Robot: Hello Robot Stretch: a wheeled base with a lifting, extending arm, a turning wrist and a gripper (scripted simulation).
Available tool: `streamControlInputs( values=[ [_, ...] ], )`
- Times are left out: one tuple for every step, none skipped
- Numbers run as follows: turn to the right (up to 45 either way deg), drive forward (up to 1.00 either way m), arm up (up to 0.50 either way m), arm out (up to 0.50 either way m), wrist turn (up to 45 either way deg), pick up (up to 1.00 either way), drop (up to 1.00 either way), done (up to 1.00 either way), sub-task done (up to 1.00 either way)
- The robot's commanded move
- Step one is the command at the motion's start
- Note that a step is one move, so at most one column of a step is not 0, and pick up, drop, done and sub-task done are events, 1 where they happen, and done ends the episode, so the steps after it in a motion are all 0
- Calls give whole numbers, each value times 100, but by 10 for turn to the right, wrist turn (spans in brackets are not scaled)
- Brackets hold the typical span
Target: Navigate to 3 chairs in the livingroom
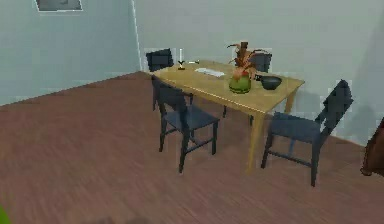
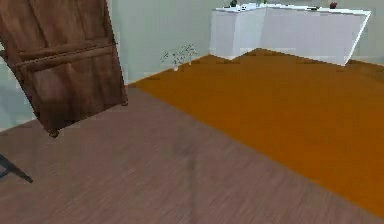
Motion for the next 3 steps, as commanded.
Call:
streamControlInputs(
  values=[
    [0, 65, 0, 0, 0, 0, 0, 0, 0],
    [0, 0, 0, 0, 0, 0, 0, 0, 100],
    [420, 0, 0, 0, 0, 0, 0, 0, 0]
  ],
)
